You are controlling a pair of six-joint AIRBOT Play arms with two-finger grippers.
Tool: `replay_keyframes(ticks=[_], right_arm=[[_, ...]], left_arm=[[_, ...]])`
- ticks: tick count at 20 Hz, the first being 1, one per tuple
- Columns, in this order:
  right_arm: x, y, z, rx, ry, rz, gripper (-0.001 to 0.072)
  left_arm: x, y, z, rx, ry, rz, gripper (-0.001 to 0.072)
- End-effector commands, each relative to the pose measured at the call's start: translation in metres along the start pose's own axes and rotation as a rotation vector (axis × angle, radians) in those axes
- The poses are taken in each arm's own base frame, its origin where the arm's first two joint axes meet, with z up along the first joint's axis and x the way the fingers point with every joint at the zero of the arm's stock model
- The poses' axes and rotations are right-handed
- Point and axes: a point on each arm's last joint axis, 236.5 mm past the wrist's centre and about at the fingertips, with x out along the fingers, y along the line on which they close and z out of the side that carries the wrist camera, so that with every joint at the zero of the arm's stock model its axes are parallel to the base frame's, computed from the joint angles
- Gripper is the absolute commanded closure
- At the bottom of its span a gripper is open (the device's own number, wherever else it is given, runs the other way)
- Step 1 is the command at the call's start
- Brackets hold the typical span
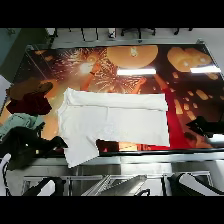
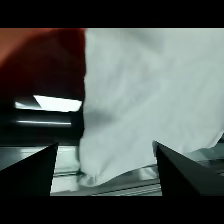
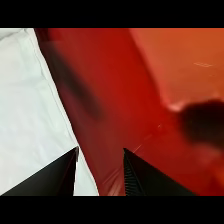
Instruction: Fold the shirts.
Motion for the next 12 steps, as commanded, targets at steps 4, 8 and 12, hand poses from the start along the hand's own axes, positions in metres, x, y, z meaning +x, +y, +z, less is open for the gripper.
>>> replay_keyframes(ticks=[4,8,12], right_arm=[[0.002,-0.003,-0.011,0.023,0.024,0.014,0.0309],[0.022,-0.007,-0.046,0.081,0.114,0.040,0.0307],[0.051,-0.009,-0.086,0.138,0.259,0.069,0.0307]], left_arm=[[0.034,-0.024,0.019,-0.071,-0.053,-0.231,0.0053],[0.032,-0.040,0.032,-0.053,0.021,-0.312,0.0588],[0.011,-0.054,0.034,0.014,0.052,-0.343,0.0692]])
